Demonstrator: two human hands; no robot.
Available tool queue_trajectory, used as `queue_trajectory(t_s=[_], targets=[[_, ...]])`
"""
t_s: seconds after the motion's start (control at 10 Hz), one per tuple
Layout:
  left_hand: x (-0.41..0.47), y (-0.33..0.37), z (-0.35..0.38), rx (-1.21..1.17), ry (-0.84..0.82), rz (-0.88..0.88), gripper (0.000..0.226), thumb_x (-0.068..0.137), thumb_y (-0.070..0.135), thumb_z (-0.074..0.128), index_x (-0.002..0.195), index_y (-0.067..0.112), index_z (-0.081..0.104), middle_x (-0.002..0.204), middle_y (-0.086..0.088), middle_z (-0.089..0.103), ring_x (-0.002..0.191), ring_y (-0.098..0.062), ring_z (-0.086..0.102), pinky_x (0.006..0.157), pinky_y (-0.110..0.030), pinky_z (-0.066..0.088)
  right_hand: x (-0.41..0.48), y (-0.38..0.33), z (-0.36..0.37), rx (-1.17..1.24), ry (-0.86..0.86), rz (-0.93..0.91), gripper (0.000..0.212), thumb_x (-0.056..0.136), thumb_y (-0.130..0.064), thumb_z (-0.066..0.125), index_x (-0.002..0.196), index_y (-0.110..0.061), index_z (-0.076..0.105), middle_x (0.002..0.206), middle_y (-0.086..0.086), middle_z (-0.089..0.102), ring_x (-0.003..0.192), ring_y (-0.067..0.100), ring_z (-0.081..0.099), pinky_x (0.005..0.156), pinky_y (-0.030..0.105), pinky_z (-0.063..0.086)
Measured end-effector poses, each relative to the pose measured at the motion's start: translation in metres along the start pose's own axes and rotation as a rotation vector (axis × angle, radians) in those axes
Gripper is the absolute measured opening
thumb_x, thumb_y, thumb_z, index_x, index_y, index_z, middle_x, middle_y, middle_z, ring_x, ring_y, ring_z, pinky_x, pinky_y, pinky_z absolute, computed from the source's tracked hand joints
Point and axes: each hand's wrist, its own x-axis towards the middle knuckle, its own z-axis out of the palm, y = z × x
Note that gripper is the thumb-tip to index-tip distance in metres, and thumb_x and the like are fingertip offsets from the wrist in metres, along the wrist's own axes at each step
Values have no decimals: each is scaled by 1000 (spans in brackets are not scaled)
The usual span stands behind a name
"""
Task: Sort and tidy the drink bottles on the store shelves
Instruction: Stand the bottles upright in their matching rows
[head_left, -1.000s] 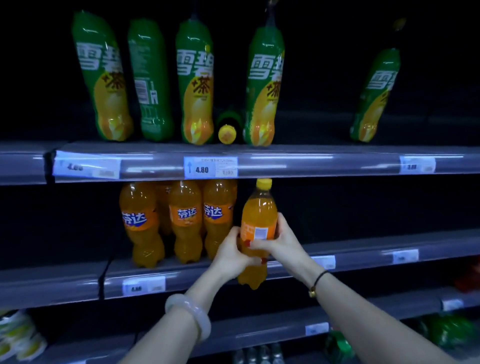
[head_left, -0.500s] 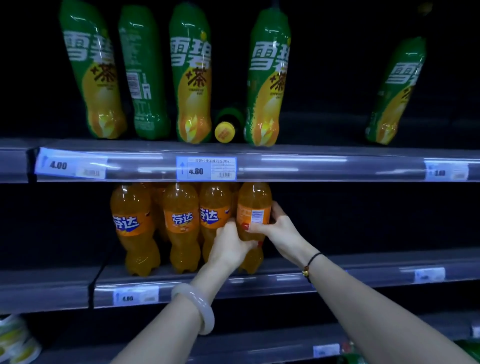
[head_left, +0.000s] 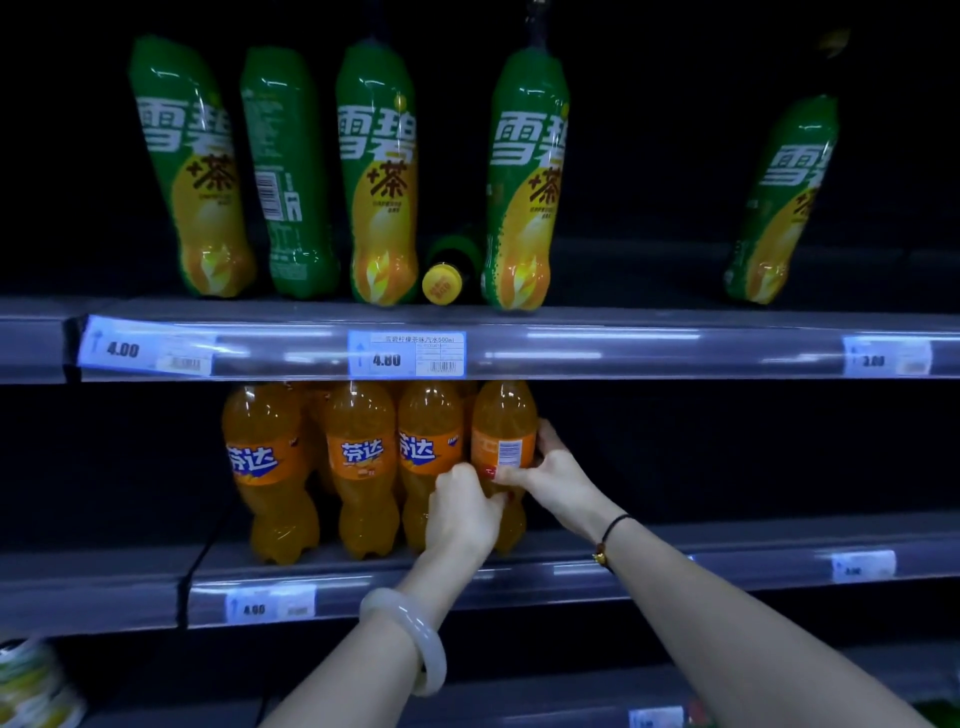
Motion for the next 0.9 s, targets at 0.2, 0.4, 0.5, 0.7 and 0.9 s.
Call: queue_trajectory(t_s=[0.2,0.4,0.5,0.7,0.9], targets=[[15,-6,8,9,-27,-12,32,89,25,57,116,9,59,112,-10,66,105,-25,61,81,-28,45,-7,-11,-7,-163,-40,51,77,77,-25,77,139,-20,32,123,1,58,100,9,57,83,21,47],[10,24,-47,-10,459,419,21,74,36,57,58,22,56,47,12,51,48,-5,51,46,-20,40,-47,-83,-21,-658,-23,-103,11,88,-25,59,99,-23,57,91,-6,63,78,8,58,65,20,41],[22,57,-94,-58,739,633,18,76,36,60,76,19,55,61,9,52,59,-17,55,54,-29,46,-59,-144,-19,-750,26,-267,13,85,-17,54,74,-21,60,76,-5,65,71,14,62,61,26,44],[63,79,-139,381,278,357,51,82,30,62,128,17,45,112,-16,59,104,-38,59,79,-43,52,-35,-222,3,-694,187,-513,44,84,-2,54,125,-16,48,101,6,57,93,27,57,83,39,49],[69,79,-150,158,424,478,35,88,35,57,115,13,59,100,-16,66,95,-36,62,76,-40,52,-17,-223,-14,-699,513,-393,41,76,-30,63,111,-19,44,109,5,54,100,30,56,80,39,49]])
